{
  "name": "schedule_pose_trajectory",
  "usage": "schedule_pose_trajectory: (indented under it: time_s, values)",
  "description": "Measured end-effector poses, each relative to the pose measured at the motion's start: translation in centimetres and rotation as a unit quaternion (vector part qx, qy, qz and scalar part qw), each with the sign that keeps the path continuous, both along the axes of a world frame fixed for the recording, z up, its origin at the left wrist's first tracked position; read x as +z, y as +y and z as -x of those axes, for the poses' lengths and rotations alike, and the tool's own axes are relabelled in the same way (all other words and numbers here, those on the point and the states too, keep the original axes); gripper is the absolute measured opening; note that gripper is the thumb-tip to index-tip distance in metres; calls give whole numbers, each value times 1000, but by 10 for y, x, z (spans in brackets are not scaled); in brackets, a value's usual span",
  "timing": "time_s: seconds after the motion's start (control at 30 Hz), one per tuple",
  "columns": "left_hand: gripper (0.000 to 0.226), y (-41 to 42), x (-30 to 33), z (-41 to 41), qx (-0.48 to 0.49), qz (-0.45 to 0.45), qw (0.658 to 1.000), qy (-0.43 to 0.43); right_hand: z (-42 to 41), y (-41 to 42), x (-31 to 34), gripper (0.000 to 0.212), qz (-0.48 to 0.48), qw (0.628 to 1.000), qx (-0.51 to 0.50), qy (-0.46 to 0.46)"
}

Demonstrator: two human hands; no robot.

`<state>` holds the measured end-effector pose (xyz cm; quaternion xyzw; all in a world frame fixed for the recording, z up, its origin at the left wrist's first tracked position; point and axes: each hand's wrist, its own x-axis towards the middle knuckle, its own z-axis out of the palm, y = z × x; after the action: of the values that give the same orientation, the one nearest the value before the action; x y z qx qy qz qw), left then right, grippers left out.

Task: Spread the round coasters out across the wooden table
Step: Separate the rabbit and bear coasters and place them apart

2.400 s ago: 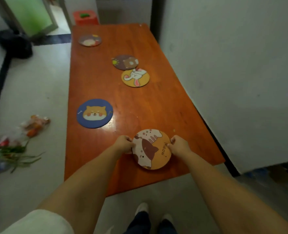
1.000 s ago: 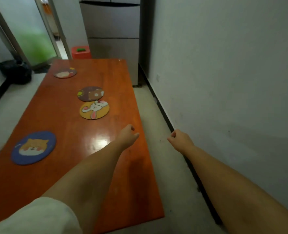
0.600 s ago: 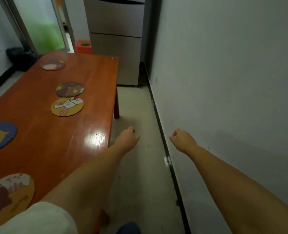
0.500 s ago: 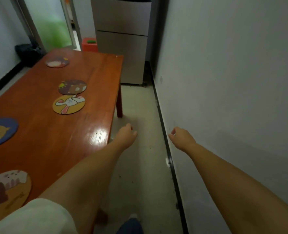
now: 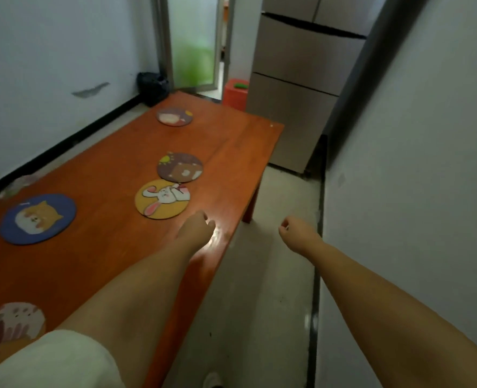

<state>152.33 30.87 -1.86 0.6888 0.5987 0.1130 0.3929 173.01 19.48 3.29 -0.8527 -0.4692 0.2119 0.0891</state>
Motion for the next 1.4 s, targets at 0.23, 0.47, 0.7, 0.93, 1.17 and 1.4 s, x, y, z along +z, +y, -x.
schedule_pose_trajectory:
  time_s: [0.23,0.47,0.7,0.93,1.17,1.4]
  values:
    - [37,63,0,43,123,3,992,38,34,121,-16,30,10,990,133,36]
    - [23,99,-20,83,269,46,960,60,66,221,-44,21,44,962,255,82]
    - [30,132,-34,82,360,92,922,109,85,304,-75,42,104,946,293,95]
    - [43,154,-46,59,447,168,863,164,109,329,-102,16,148,937,307,73]
    - [37,160,-51,59,542,182,814,103,114,346,-109,39,151,943,282,91]
    - [32,143,-37,61,588,136,796,46,117,344,-97,14,131,931,304,152]
